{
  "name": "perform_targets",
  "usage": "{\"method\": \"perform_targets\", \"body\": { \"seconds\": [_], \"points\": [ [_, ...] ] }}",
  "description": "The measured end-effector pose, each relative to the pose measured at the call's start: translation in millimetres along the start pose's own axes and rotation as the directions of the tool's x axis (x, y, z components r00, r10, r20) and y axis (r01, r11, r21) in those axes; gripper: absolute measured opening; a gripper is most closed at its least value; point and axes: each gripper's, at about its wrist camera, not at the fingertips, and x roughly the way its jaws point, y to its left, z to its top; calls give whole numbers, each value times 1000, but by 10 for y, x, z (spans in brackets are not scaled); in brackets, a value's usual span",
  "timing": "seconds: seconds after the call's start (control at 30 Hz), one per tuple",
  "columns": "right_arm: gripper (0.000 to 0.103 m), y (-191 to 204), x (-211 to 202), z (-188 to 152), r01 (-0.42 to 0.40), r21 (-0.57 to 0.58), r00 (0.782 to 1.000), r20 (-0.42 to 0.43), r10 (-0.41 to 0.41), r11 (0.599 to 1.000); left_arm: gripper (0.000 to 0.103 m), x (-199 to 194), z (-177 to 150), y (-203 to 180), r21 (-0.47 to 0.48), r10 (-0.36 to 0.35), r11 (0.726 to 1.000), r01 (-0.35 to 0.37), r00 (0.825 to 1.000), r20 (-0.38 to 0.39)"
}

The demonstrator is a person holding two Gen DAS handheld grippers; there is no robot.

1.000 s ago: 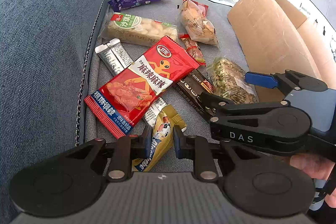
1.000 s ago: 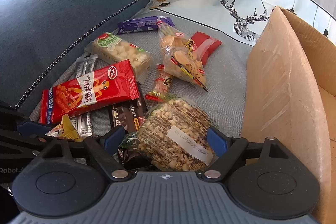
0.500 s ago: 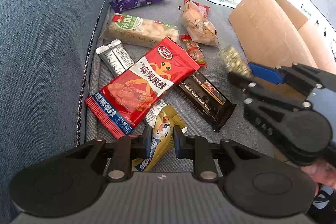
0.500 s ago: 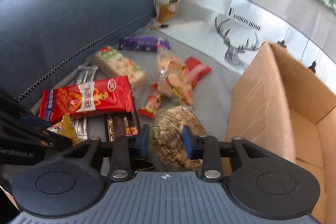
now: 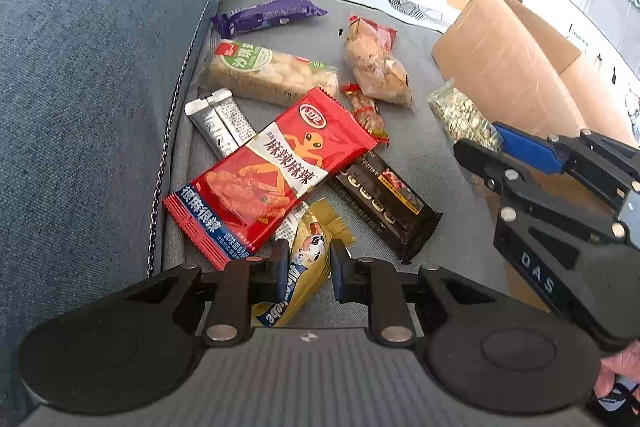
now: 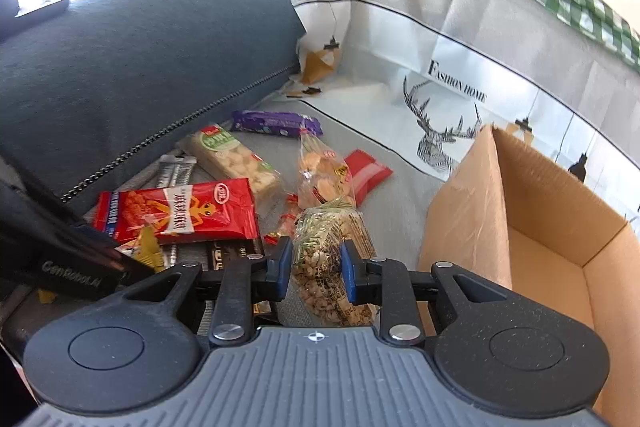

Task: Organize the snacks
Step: 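Close the right gripper on the clear nut bag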

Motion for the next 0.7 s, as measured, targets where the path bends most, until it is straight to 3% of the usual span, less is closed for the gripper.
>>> {"method": "perform_targets", "body": {
  "seconds": [0.27,0.7],
  "points": [
    [27,152,-186,-43,-19,-102,1000,19,21,995,23,-15,3,6,-7,-5,1000,5,1000,11],
    [27,490,-274,-229,-39,-258,999,-25,34,965,23,12,25,14,-9,3,1000,-3,1000,7]
  ]
}}
